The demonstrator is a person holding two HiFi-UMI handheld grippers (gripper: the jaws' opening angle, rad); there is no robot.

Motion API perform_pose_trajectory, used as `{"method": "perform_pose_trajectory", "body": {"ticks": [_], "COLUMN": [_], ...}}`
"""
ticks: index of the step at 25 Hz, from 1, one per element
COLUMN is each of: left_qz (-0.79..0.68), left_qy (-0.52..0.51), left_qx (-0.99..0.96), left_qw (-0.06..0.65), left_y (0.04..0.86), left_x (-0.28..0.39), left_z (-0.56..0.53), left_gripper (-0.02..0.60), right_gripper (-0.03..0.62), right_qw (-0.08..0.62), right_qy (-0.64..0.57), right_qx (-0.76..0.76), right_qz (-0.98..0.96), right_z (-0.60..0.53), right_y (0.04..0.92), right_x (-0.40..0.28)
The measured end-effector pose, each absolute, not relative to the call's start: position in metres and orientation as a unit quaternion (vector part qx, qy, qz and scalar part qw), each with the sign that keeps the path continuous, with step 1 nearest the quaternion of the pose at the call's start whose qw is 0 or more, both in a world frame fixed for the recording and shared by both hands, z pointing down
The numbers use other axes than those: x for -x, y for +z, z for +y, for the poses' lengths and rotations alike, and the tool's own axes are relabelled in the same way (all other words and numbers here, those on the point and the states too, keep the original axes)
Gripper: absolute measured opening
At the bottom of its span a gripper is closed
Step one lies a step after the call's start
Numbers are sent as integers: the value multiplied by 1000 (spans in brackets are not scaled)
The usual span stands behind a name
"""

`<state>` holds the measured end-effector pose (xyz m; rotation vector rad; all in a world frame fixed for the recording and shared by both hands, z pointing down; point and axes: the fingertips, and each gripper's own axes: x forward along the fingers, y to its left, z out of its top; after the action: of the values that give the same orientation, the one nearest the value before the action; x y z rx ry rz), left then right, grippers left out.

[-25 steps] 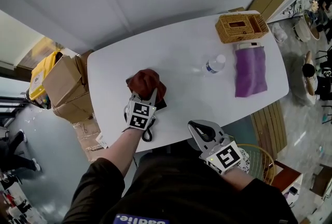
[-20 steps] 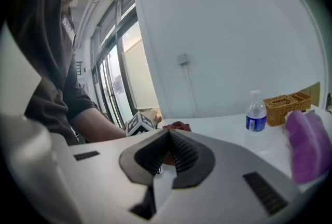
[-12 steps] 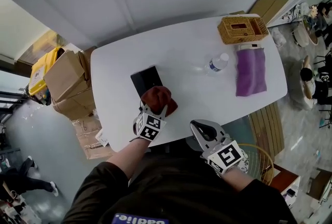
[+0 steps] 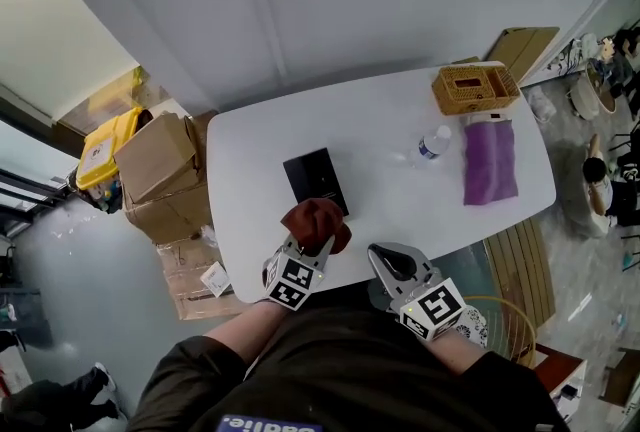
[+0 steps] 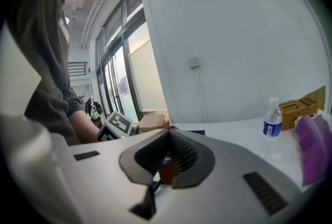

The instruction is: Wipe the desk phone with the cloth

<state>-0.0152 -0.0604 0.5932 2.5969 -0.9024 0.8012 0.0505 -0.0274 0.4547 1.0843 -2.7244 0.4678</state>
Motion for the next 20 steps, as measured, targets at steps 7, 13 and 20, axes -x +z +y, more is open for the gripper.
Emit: {"method": "perform_pose_trajectory", "body": {"ticks": [7,13,20], "left_qz": [-336,-346,-357], "left_qy": [225,184,116], "left_qx": [-906,-915,-922], "left_qw": [121,100,97], "left_y": [520,460,411], "left_x": [47,71,90], "left_z": [-45,-30,-19], "left_gripper": [57,57,57], "right_gripper": [26,27,28], "right_qw": [85,90,93], "right_qy": [147,131,113], "right_qx": [-345,-332,-326], "right_qz": [-923,-930,-934], "right_z": [-17,-9,-3], "right_y": [445,435,428], "right_x": [-21,0,17]}}
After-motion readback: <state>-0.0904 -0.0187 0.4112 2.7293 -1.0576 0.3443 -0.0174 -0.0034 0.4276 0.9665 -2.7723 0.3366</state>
